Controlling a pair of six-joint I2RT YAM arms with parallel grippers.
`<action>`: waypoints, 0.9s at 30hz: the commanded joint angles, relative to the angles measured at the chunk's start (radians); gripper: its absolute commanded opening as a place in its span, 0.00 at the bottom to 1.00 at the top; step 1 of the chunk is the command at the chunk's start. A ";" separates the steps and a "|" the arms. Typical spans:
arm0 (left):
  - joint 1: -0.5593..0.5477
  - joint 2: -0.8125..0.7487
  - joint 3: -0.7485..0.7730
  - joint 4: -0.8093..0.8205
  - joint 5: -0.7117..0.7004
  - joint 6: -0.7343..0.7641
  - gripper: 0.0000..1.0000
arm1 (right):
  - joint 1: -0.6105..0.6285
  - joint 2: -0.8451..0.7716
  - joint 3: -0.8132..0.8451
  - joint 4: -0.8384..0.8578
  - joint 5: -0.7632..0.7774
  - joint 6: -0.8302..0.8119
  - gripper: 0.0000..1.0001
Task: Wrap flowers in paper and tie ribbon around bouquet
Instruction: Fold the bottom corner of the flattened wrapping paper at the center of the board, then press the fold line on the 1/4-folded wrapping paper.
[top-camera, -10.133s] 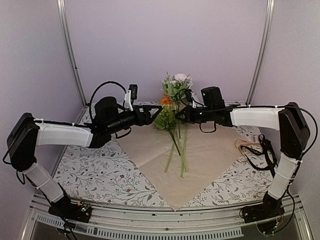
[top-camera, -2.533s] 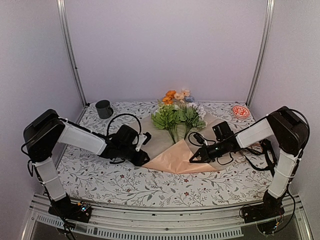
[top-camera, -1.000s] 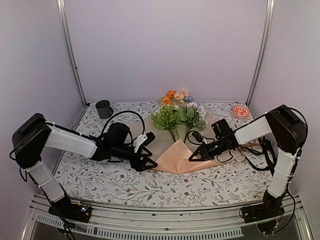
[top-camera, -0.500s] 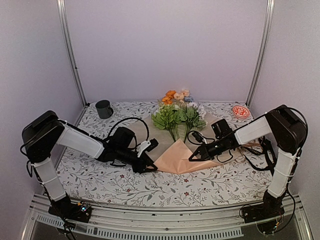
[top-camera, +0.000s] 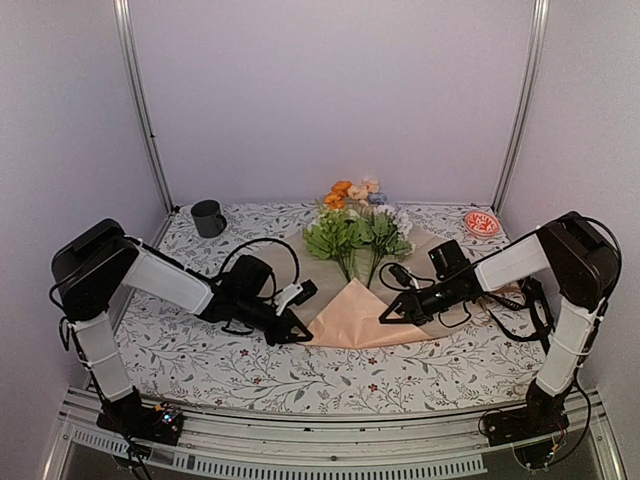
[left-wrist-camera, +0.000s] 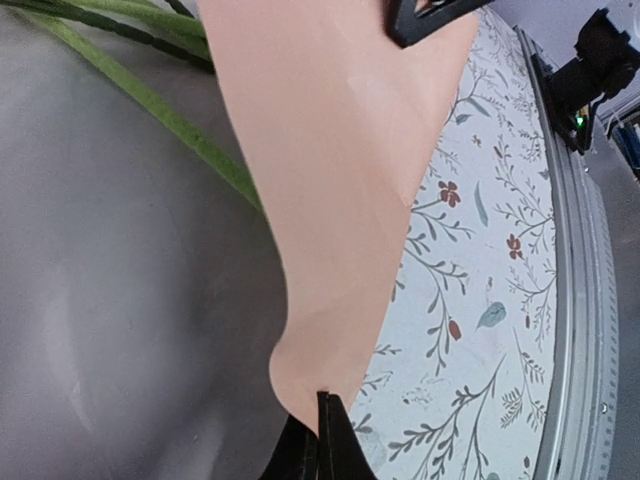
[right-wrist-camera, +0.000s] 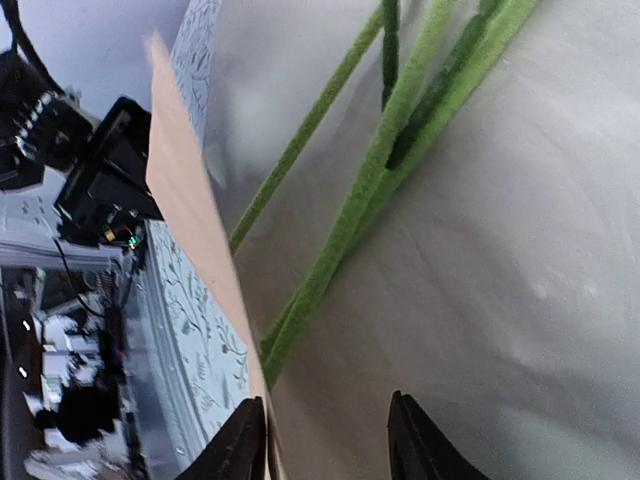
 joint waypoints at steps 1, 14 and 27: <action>0.019 0.031 0.034 -0.036 0.006 -0.010 0.00 | -0.027 -0.120 -0.071 0.015 -0.062 -0.008 0.53; 0.036 0.075 0.065 -0.084 0.013 -0.017 0.00 | 0.021 -0.259 -0.253 0.016 0.046 0.021 0.56; 0.037 0.084 0.071 -0.136 -0.024 -0.010 0.00 | -0.006 -0.247 -0.263 -0.020 0.212 0.113 0.01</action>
